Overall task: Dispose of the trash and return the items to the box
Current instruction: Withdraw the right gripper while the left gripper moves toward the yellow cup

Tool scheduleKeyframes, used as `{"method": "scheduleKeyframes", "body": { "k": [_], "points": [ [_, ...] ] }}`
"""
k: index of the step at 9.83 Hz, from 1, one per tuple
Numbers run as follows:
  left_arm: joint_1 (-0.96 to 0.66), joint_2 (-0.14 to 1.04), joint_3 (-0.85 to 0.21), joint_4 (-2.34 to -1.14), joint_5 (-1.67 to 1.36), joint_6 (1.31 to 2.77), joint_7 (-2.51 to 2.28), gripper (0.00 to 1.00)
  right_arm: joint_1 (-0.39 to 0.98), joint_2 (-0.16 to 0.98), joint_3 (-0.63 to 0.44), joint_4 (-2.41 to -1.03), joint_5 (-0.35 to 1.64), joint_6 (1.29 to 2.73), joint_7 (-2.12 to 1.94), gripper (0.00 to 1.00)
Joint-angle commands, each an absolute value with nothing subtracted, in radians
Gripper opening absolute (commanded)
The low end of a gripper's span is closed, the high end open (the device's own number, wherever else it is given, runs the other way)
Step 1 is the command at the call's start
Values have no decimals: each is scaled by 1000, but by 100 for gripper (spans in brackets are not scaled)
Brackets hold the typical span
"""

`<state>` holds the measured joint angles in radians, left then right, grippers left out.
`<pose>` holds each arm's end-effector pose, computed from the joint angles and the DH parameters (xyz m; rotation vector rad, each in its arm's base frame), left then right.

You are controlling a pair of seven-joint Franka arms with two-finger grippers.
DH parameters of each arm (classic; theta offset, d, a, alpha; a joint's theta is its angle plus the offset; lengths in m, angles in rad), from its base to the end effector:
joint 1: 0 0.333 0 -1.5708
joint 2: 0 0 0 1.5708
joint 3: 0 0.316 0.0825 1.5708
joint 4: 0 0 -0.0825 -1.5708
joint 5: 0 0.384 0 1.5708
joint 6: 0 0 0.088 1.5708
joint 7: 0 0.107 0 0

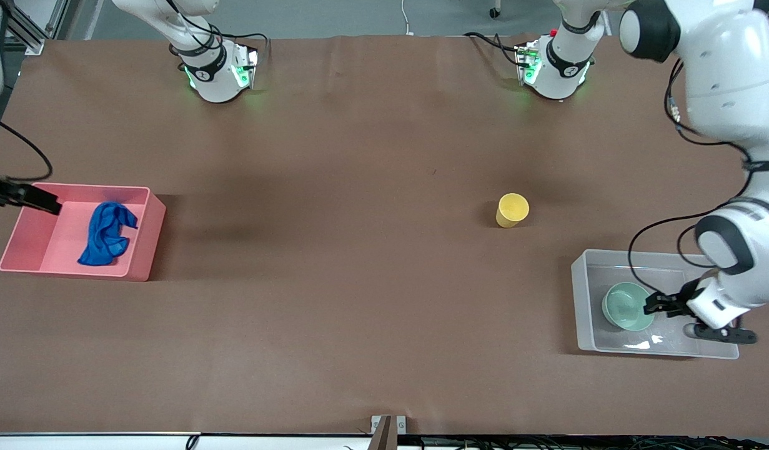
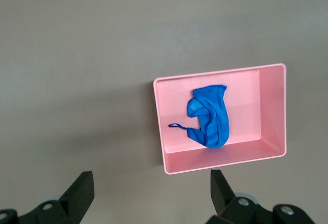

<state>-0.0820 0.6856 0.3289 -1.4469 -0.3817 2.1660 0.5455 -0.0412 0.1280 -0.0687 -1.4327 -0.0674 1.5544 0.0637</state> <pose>0.7172 0.1183 0.3061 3.0438 -0.2631 0.1776 0.5885 -0.0695 0.6152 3.0540 -0.2663 -0.0119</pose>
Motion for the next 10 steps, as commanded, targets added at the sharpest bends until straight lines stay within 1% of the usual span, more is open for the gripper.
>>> {"method": "scheduleKeyframes", "body": {
  "k": [1, 2, 4, 6, 8, 9, 10],
  "points": [
    [-94, 452, 289, -1546, -243, 2013, 517, 88, -70, -56, -72, -1512, -3, 1534, 63, 100],
    [-94, 351, 261, -1616, -191, 1981, 479, 98, -72, -83, -75, -1528, -3, 1513, 55, 100],
    [-89, 99, 152, -1840, -102, 1980, 303, 100, -72, -75, -78, -1531, -3, 1513, 55, 100],
    [-84, -36, 43, -2009, -75, 1993, 162, 100, -67, -74, -78, -1531, -2, 1519, 55, 100],
    [-81, -57, -41, -2141, -75, 2052, 111, 100, -67, -75, -78, -1529, -2, 1506, 57, 100],
    [-81, -52, -79, -2193, -75, 2116, 79, 100, -69, -75, -78, -1526, -2, 1502, 55, 100],
    [-81, -40, -109, -2263, -75, 2214, 55, 99, -69, -75, -78, -1525, -2, 1485, 55, 100]
  ]
}}
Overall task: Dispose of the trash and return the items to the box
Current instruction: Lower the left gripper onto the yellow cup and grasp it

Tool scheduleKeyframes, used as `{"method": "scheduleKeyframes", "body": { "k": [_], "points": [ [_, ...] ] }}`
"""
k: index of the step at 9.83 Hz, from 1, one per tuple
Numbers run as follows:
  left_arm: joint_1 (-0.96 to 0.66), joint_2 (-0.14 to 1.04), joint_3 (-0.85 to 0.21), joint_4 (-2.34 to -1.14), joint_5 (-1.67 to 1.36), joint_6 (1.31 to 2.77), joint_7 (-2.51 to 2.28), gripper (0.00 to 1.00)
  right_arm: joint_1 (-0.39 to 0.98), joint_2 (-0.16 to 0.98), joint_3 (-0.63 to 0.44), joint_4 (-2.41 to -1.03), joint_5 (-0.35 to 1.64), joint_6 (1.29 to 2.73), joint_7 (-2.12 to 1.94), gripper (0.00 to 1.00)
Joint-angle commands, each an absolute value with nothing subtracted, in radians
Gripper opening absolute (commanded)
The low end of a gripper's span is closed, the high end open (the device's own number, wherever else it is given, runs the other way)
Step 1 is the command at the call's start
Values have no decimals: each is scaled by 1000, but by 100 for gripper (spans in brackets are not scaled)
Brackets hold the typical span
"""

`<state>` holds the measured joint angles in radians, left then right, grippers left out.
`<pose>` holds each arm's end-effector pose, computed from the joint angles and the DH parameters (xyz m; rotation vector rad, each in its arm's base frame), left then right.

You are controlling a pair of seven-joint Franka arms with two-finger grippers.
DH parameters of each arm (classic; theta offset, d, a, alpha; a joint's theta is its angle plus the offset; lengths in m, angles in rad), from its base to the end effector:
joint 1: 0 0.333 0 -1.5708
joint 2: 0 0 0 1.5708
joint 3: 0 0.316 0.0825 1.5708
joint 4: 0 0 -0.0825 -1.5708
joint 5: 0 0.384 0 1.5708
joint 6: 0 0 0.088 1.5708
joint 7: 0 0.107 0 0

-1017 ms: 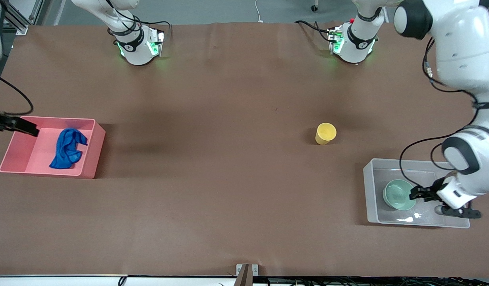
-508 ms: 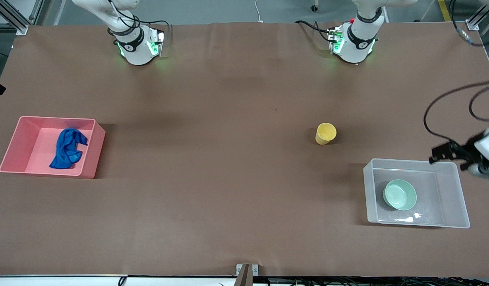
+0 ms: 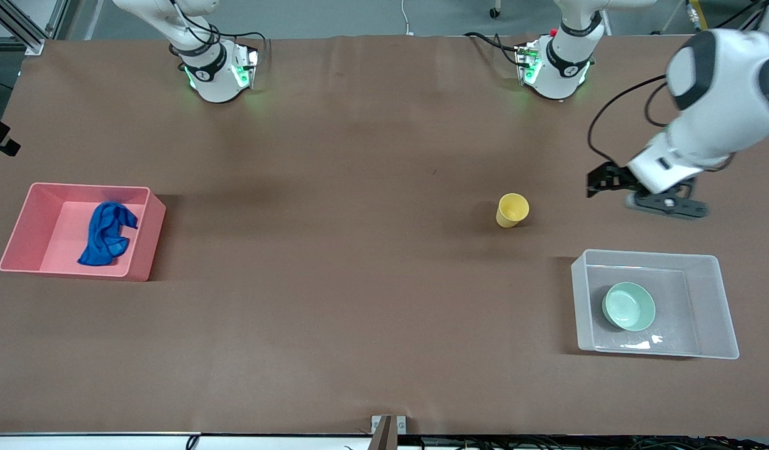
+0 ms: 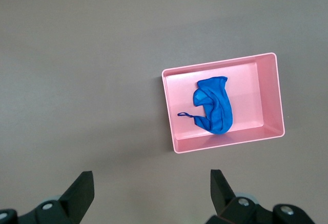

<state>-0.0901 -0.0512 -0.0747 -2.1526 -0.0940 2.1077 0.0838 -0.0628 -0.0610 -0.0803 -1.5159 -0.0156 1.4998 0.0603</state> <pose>0.5200 -0.0912 0.4233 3.0489 -0.3069 0.0048 0.5219 -0.0786 0.6767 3.1120 -0.3198 0.0692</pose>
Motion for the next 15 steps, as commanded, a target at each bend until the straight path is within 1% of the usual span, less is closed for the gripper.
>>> {"method": "scheduleKeyframes", "body": {
  "k": [1, 2, 4, 6, 7, 8, 9, 10, 11, 12, 15],
  "points": [
    [-81, -16, -147, -2340, -75, 2338, 42, 99, -71, -75, -78, -1522, -2, 1476, 55, 100],
    [-81, 14, -178, -2385, -75, 2421, 10, 99, -72, -74, -78, -1517, -2, 1476, 54, 100],
    [-81, 112, -219, -2390, -75, 2505, -21, 97, -71, -72, -78, -1505, -2, 1476, 54, 100],
    [-83, 182, -230, -2388, -74, 2529, -21, 91, -71, -72, -78, -1505, -2, 1474, 54, 100],
    [-84, 213, -230, -2391, -75, 2560, -23, 84, -71, -72, -78, -1503, -2, 1474, 54, 100],
    [-89, 236, -233, -2395, -74, 2566, -26, 57, -74, -63, -77, -1482, -2, 1471, 54, 100],
    [-87, 242, -238, -2396, -74, 2565, -28, 34, -96, -31, -68, -1448, -2, 1442, 54, 100],
    [-89, 258, -239, -2396, -74, 2565, -31, 18, -129, 3, -39, -1406, 0, 1409, 52, 100],
    [-87, 259, -239, -2396, -74, 2563, -31, 5, -130, 6, -34, -1399, 0, 1408, 40, 100],
    [-87, 246, -239, -2396, -74, 2557, -29, 0, -121, 5, -35, -1399, 0, 1408, 28, 100],
    [-80, 203, -233, -2381, -74, 2522, -20, 0, -89, 3, -60, -1402, 2, 1407, 25, 100]
  ]
}}
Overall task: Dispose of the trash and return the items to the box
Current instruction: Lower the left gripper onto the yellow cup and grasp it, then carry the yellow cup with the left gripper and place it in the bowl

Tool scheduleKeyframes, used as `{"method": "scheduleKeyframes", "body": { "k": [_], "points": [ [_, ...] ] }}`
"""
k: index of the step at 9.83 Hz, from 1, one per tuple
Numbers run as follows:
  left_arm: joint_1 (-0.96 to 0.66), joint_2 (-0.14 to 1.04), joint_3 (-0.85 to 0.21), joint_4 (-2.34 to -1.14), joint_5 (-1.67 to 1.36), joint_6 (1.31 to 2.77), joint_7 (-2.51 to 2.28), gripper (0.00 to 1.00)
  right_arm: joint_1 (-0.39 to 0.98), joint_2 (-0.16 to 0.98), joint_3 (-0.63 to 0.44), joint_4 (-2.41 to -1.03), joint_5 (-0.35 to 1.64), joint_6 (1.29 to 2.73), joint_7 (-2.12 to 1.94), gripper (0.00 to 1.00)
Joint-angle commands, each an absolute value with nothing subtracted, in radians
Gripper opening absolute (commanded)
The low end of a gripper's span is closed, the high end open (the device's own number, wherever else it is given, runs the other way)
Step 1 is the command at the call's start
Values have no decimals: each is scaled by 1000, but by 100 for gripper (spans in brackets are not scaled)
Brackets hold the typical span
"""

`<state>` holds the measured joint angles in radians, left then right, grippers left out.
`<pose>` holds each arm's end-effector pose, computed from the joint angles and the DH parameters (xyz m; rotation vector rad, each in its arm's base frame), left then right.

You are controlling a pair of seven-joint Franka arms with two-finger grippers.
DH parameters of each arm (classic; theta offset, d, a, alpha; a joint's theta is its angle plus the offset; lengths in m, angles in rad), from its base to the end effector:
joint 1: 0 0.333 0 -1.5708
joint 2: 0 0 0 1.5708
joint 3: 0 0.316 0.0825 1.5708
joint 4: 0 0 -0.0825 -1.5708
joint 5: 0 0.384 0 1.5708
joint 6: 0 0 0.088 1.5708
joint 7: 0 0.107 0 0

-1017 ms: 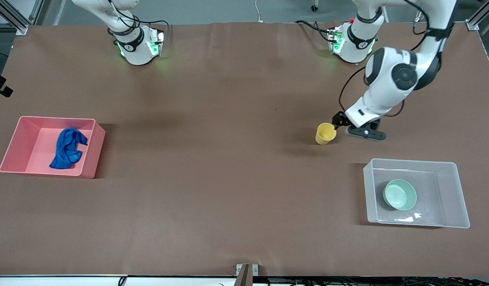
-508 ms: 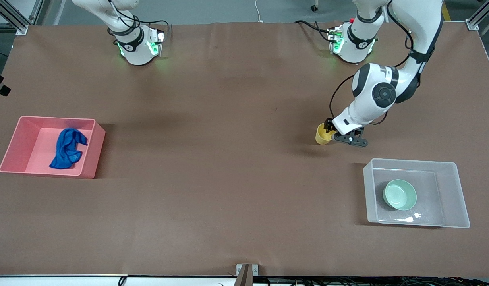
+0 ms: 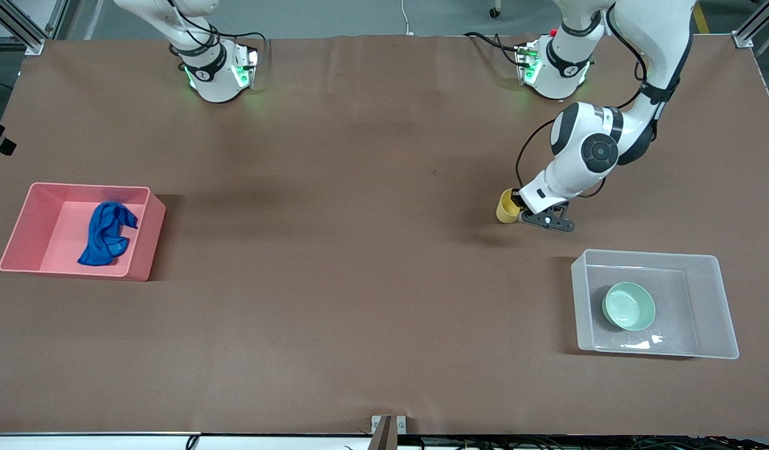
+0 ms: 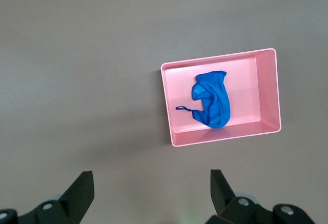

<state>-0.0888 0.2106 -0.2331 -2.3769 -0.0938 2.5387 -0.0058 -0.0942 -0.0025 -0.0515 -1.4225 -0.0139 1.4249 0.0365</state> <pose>0.4760 -0.1600 0.2333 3.0282 -0.3555 -0.0924 0.5315 -0.0797 0.6819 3.1145 -0.2877 0.0065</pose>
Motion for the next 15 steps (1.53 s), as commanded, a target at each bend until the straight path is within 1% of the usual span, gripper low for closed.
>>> {"method": "scheduleKeyframes", "body": {
  "k": [1, 2, 3, 4, 5, 7, 9, 10, 12, 13, 15],
  "points": [
    [-77, 171, -219, -2352, -75, 2491, -6, 0, -94, 3, -61, -1402, 21, 1408, 23, 100],
    [-78, 155, -171, -2282, -75, 2414, -8, 0, -98, 3, -61, -1402, 26, 1410, 21, 100],
    [-77, 166, -126, -2173, -75, 2336, -2, 0, -98, 3, -63, -1402, 25, 1410, 21, 100],
    [-77, 207, -73, -2043, -75, 2259, 32, 0, -94, 3, -61, -1402, 14, 1410, 20, 100],
    [-75, 265, -17, -1911, -75, 2182, 82, 0, -91, 3, -60, -1402, 11, 1408, 21, 100],
    [-74, 389, 75, -1704, -75, 2108, 158, 0, -89, 3, -60, -1402, 0, 1414, 20, 100],
    [-72, 535, 164, -1547, -89, 2103, 271, 1, -86, 2, -58, -1402, -17, 1414, 21, 100],
    [-71, 598, 205, -1499, -97, 2103, 331, 0, -87, 2, -58, -1402, -18, 1414, 21, 100],
    [-64, 670, 247, -1496, -165, 2111, 432, 1, -89, 2, -58, -1402, -17, 1408, 21, 100],
    [-58, 698, 258, -1496, -184, 2118, 454, 1, -90, 2, -58, -1402, -17, 1408, 21, 100],
    [-60, 750, 258, -1491, -192, 2196, 457, 1, -87, 2, -58, -1402, -17, 1408, 21, 100]
  ]
}}
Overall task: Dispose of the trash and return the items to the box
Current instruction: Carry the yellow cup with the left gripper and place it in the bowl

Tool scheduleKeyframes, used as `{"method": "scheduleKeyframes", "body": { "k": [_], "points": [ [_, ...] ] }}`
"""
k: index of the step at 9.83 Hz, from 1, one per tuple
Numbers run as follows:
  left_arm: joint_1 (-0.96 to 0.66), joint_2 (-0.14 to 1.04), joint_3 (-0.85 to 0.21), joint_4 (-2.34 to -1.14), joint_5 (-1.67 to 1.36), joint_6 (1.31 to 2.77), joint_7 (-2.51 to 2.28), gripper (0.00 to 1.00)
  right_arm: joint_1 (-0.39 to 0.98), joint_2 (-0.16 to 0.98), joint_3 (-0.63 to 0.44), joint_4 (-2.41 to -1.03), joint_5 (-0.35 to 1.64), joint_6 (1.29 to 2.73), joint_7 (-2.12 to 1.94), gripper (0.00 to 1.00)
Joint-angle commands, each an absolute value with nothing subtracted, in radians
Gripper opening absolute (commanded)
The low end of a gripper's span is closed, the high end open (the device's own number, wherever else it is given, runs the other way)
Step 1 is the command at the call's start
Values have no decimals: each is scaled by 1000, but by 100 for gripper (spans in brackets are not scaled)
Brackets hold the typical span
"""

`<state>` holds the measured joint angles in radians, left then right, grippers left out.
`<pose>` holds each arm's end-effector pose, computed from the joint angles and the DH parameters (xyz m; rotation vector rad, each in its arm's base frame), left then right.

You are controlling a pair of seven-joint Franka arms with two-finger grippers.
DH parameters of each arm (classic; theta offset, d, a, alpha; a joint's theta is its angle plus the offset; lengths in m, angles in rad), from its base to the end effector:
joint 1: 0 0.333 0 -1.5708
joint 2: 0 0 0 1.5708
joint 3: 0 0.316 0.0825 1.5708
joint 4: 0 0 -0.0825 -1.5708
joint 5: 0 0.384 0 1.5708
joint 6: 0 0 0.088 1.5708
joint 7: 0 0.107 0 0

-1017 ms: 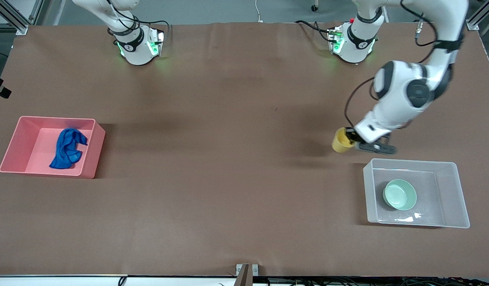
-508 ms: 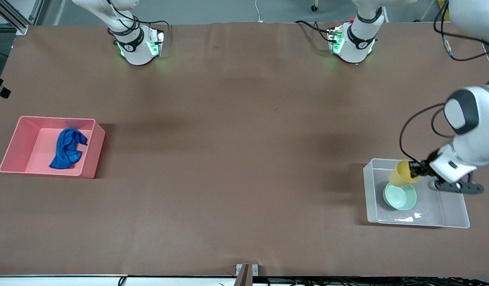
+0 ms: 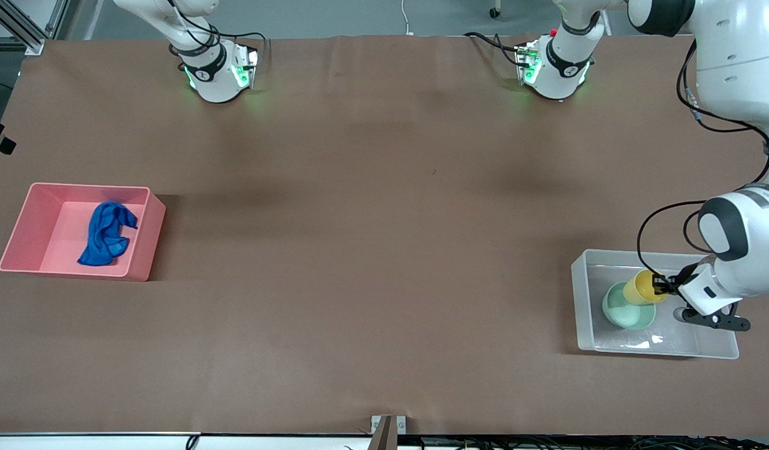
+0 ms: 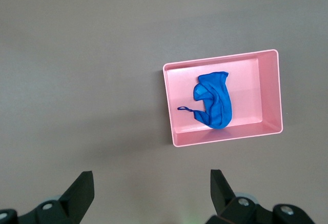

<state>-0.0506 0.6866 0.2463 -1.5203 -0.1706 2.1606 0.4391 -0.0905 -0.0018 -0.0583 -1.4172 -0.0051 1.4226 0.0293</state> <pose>0.6988 0.1036 0.2632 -3.1185 0.3105 0.0421 0.5313 -0.0803 0.6837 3.1237 -0.2801 0.0108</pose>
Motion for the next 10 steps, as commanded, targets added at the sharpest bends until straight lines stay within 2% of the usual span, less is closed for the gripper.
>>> {"method": "scheduleKeyframes", "body": {
  "k": [1, 2, 3, 4, 5, 6, 9, 10],
  "points": [
    [-58, 758, 258, -1493, -216, 2212, 457, 1, -89, 2, -58, -1402, -17, 1407, 21, 100],
    [-60, 758, 258, -1493, -244, 2212, 453, 12, -89, 2, -58, -1402, -17, 1407, 21, 100],
    [-58, 752, 256, -1491, -245, 2214, 453, 37, -89, 2, -58, -1402, -17, 1407, 21, 100],
    [-64, 746, 256, -1491, -245, 2214, 443, 73, -90, 2, -58, -1402, -17, 1407, 21, 100],
    [-67, 717, 256, -1493, -248, 2214, 442, 94, -91, 2, -58, -1402, -17, 1408, 21, 100],
    [-69, 663, 255, -1500, -247, 2206, 449, 100, -89, 2, -58, -1402, -17, 1407, 20, 100],
    [-75, 412, 232, -1567, -221, 2105, 443, 100, -89, 2, -58, -1402, -17, 1405, 20, 100],
    [-75, 297, 212, -1610, -163, 2030, 433, 100, -87, 2, -58, -1402, -17, 1405, 20, 100]
  ]
}}
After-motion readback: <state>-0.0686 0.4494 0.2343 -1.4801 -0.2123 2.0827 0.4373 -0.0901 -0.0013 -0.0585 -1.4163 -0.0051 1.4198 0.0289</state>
